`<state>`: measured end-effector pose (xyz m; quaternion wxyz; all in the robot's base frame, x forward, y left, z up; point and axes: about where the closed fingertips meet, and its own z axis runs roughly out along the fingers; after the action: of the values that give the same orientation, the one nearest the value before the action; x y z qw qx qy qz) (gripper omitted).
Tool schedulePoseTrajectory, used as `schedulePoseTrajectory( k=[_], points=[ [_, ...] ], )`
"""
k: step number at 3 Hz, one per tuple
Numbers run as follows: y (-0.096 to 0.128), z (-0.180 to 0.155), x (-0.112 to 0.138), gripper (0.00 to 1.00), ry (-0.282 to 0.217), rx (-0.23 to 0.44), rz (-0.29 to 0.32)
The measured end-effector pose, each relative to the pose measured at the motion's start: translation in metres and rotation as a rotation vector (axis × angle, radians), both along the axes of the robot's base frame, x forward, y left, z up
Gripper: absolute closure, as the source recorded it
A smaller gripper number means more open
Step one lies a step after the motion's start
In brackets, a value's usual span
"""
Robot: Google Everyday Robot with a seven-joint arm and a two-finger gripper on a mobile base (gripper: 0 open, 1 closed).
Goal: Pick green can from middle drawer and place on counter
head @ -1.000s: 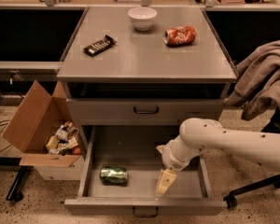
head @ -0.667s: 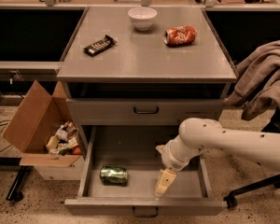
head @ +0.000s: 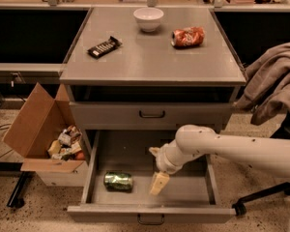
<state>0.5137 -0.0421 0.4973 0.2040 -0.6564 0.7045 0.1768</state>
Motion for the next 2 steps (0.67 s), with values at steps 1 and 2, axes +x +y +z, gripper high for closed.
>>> schedulePoseTrajectory(
  k=[1, 2],
  points=[
    [0.033, -0.020, 0.017, 0.00, -0.054, 0.039, 0.043],
    [0.064, -0.056, 0.033, 0.00, -0.090, 0.047, 0.053]
  ],
)
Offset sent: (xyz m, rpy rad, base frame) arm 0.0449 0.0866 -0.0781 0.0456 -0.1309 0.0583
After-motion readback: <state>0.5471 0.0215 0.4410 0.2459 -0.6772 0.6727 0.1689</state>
